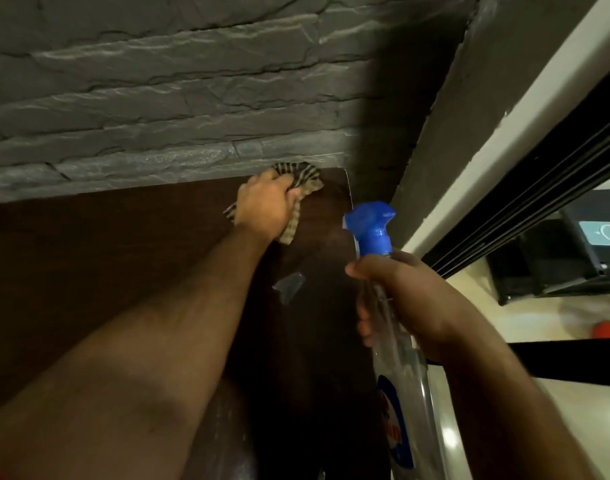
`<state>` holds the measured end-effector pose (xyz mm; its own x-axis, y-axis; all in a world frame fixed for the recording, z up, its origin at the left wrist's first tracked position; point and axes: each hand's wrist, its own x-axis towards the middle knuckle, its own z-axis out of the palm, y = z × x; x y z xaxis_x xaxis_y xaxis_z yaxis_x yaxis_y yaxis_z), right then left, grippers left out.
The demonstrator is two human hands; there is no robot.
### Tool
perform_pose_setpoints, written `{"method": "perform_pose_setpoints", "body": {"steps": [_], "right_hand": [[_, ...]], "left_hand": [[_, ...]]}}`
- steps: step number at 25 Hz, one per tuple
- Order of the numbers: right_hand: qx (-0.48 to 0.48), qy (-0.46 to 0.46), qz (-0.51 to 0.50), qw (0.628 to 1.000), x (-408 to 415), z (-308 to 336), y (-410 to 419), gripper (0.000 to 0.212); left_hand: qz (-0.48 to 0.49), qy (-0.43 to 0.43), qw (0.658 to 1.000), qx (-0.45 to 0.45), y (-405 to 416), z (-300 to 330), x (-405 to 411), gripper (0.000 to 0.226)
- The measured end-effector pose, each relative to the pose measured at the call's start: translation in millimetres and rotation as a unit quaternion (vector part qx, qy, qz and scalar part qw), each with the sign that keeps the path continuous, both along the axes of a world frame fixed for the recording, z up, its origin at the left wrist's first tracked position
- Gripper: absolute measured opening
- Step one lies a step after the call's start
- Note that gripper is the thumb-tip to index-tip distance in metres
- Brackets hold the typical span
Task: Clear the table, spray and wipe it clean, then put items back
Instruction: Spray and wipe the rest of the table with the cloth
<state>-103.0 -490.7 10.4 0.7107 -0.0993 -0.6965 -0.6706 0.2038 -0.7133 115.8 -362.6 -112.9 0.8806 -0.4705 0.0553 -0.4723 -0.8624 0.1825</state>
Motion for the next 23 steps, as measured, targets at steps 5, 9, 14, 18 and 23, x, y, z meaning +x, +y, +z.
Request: {"method": "perform_pose_setpoints", "body": {"steps": [5,9,14,18,23], "right_hand": [[0.013,-0.004,-0.001,1.000,0,-6,-3,0.022],[0.029,0.004,0.011,1.000,8,-11,11,0.028],[0.048,-0.013,0.014,0.999,13,-13,24,0.024],[0.044,-0.016,-0.014,0.999,6,-14,13,0.023],[0.043,-0.018,-0.026,0.999,-2,-17,5,0.025]], "left_hand": [[-0.048,0.019,0.997,-0.062,-72,-4,-12,0.025],[-0.086,0.015,0.996,-0.033,-68,1,-6,0.029],[-0.020,-0.007,0.999,-0.036,6,-4,14,0.036],[0.026,-0.025,0.999,-0.002,12,2,12,0.037],[0.068,-0.048,0.996,0.012,-6,2,0,0.037]]}}
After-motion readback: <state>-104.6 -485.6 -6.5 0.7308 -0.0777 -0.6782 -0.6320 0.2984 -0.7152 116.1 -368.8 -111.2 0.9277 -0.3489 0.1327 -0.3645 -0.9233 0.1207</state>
